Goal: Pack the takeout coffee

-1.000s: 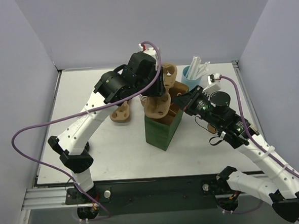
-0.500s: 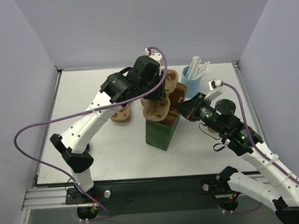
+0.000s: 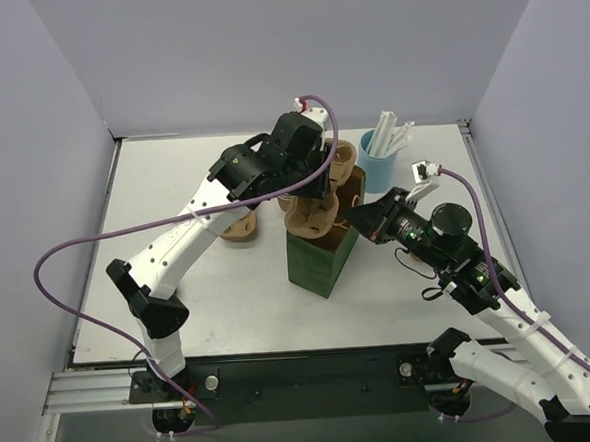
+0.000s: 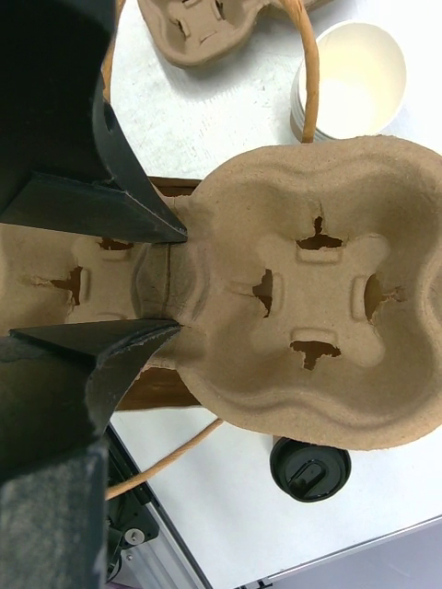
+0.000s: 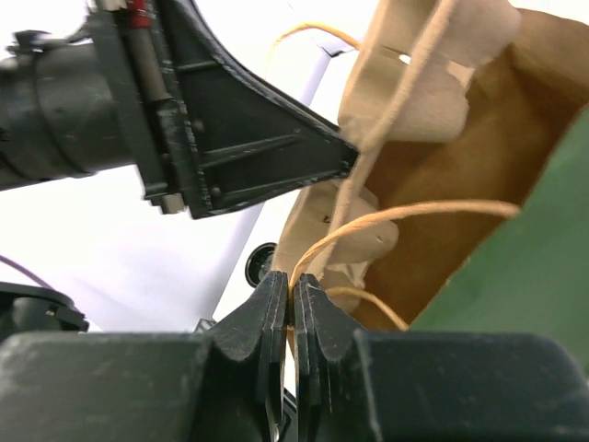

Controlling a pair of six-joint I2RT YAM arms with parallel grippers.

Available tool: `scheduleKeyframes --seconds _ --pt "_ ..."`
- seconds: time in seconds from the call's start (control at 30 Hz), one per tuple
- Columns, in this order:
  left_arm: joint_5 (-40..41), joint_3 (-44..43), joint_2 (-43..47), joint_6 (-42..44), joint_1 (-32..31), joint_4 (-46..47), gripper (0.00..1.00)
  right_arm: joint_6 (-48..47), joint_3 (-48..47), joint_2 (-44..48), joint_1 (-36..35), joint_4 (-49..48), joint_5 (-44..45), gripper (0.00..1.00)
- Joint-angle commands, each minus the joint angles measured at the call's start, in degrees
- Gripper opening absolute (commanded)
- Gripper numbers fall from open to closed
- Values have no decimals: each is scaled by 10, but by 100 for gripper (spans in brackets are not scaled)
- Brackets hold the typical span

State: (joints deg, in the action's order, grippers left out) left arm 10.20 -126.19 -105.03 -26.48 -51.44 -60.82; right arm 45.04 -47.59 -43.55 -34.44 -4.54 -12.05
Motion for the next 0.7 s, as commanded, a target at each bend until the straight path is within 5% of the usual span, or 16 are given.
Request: scheduleKeyframes --seconds 0.0,0.67 --pt "-6 4 -1 12 -3 45 24 -11 10 14 10 -86 -32 0" --pt "3 22 -13 27 -2 48 23 -16 75 65 82 -151 -130 0"
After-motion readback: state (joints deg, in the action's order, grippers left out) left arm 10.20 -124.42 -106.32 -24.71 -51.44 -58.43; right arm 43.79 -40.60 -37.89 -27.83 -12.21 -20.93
